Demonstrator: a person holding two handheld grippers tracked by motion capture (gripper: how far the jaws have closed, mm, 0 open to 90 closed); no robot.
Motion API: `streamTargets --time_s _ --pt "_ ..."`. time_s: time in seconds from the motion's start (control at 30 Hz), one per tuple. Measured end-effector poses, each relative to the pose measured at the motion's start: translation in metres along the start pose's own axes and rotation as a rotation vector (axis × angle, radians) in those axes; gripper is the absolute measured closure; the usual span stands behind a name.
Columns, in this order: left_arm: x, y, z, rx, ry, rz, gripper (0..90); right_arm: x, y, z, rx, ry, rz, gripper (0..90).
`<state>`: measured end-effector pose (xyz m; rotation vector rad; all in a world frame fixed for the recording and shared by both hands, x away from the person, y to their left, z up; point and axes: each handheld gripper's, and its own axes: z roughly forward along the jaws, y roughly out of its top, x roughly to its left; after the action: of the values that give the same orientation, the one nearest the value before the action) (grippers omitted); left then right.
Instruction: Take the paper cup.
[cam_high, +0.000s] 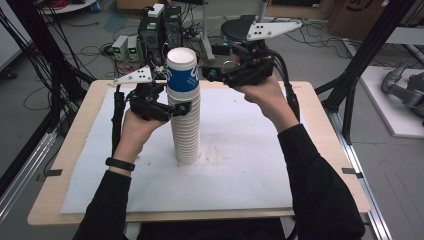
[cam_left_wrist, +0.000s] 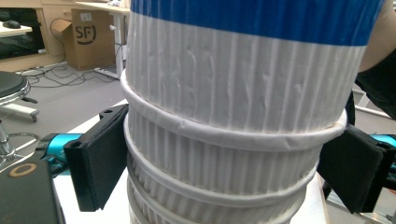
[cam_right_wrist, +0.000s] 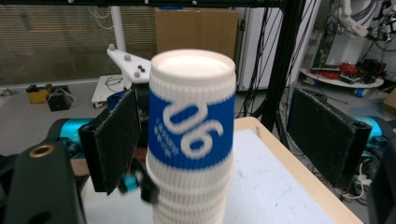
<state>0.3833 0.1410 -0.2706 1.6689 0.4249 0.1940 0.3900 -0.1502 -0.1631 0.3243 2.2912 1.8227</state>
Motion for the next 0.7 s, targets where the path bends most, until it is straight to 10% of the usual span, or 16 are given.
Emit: streamTargets --time_s 0.7 --pt "0.0 0.0 -0.001 0.006 -0.001 0.002 11.2 0.003 0.015 0.047 0.001 0.061 0.053 25.3"
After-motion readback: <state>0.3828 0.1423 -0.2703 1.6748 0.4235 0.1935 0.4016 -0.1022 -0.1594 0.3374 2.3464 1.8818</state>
